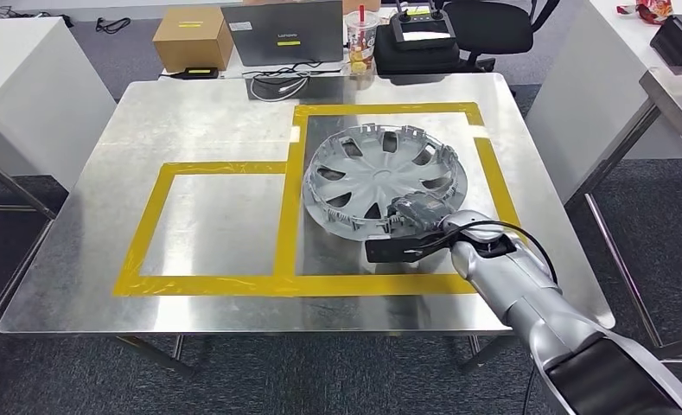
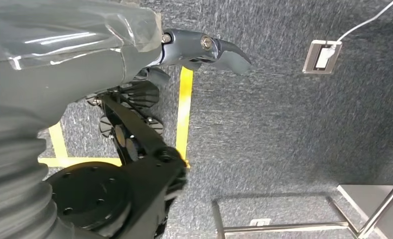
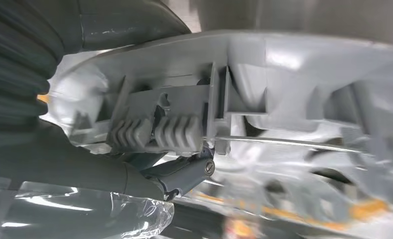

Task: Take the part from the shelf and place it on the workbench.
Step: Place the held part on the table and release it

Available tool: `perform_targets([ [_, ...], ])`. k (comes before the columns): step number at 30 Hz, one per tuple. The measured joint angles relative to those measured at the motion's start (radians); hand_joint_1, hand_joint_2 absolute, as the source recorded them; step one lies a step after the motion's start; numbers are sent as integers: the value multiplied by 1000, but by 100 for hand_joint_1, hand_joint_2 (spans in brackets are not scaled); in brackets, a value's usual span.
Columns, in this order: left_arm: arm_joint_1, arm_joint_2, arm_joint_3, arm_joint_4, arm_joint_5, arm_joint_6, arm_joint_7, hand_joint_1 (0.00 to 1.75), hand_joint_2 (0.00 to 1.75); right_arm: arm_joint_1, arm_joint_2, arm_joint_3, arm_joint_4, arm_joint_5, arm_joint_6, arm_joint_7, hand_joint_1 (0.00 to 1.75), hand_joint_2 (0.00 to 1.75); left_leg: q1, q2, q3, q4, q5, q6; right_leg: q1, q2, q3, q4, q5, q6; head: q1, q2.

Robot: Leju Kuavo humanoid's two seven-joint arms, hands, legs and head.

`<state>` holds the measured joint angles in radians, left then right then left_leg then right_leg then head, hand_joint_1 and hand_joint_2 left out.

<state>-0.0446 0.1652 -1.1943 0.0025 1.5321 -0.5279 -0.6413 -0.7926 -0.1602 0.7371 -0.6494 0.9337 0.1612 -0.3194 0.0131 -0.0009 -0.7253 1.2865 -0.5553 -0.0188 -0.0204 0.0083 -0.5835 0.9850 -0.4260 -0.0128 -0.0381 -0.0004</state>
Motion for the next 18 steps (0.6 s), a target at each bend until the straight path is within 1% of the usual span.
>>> perform_targets([
  [1, 0, 1, -3, 0, 3, -2, 0, 0, 175, -5, 0, -1, 16, 4, 3, 18, 175, 175, 1, 0, 10, -23, 21, 0, 0, 0, 1, 0, 0, 0, 0, 0],
  [2, 0, 2, -6, 0, 5, -4, 0, 0, 175, -11, -1, -4, 31, 7, 7, 34, 175, 175, 2, 0, 41, -85, 55, 3, 0, 0, 2, 0, 0, 0, 0, 0],
  [3, -1, 5, -8, 0, 8, -5, 0, 0, 175, -18, -1, -7, 45, 9, 11, 48, 175, 175, 1, 0, 81, -164, 87, 6, 0, 1, 4, 0, 0, 1, 0, 0],
  [4, -2, 7, -11, 0, 10, -6, 0, 0, 175, -26, -1, -11, 58, 10, 13, 58, 175, 175, 0, 0, 116, -230, 109, 11, 2, 1, 5, 0, 0, 3, 0, 0],
  [5, -4, 9, -14, 0, 12, -8, 0, 0, 175, -34, -2, -15, 70, 11, 14, 65, 175, 175, -3, 0, 139, -275, 120, 15, 4, 1, 5, 0, 0, 7, 0, 0],
  [6, -5, 10, -17, 0, 13, -8, 0, 0, 175, -40, -2, -18, 82, 11, 15, 69, 175, 175, -6, -1, 149, -294, 120, 20, 5, 1, 4, -1, 0, 12, 1, 0],
  [8, -5, 11, -20, 0, 15, -10, 0, 0, 175, -48, -4, -24, 100, 11, 15, 71, 175, 175, -9, -1, 151, -299, 122, 31, 6, 0, 4, -4, 2, 25, 1, 0],
  [9, -5, 11, -20, 0, 16, -11, 0, 0, 175, -50, -5, -26, 106, 11, 15, 72, 175, 175, -8, -1, 154, -304, 126, 39, 6, 0, 0, 2, -2, 30, 1, 0],
  [10, -5, 11, -21, 0, 16, -12, 0, 0, 175, -53, -7, -29, 112, 10, 16, 72, 175, 175, -6, -1, 158, -310, 132, 47, 5, -1, -10, 22, -13, 31, 2, 0],
  [11, -6, 11, -21, 0, 17, -13, 0, 0, 175, -56, -8, -31, 119, 10, 17, 73, 175, 175, -5, -1, 160, -316, 137, 53, 6, -1, -32, 66, -36, 29, 3, 0],
  [13, -6, 11, -24, 0, 18, -14, 0, 0, 175, -58, -13, -37, 134, 9, 18, 73, 175, 175, -7, -1, 157, -318, 141, 60, 5, -2, -97, 205, -95, 22, 4, 0],
  [14, -6, 11, -25, 0, 18, -14, 0, 0, 175, -57, -15, -40, 141, 9, 19, 73, 175, 175, -9, -2, 155, -317, 141, 61, 5, -2, -127, 268, -117, 22, 4, 0],
  [15, -5, 11, -26, 0, 20, -14, 0, 0, 175, -56, -16, -43, 147, 10, 20, 74, 175, 175, -11, -3, 153, -317, 142, 62, 5, -2, -140, 298, -124, 24, 4, 0],
  [16, -5, 11, -26, 0, 22, -13, 0, 0, 175, -56, -16, -46, 153, 11, 21, 75, 175, 175, -13, -5, 153, -316, 142, 63, 5, -2, -132, 285, -115, 29, 4, 0],
  [17, -5, 11, -26, 0, 24, -13, 0, 0, 175, -58, -16, -50, 157, 12, 22, 77, 175, 175, -14, -7, 153, -314, 142, 63, 5, -2, -104, 231, -92, 35, 4, 0],
  [18, -5, 11, -27, 0, 25, -12, 0, 0, 175, -60, -16, -53, 161, 14, 24, 79, 131, 131, -16, -8, 153, -312, 142, 62, 6, -3, -61, 150, -64, 37, 4, 0],
])
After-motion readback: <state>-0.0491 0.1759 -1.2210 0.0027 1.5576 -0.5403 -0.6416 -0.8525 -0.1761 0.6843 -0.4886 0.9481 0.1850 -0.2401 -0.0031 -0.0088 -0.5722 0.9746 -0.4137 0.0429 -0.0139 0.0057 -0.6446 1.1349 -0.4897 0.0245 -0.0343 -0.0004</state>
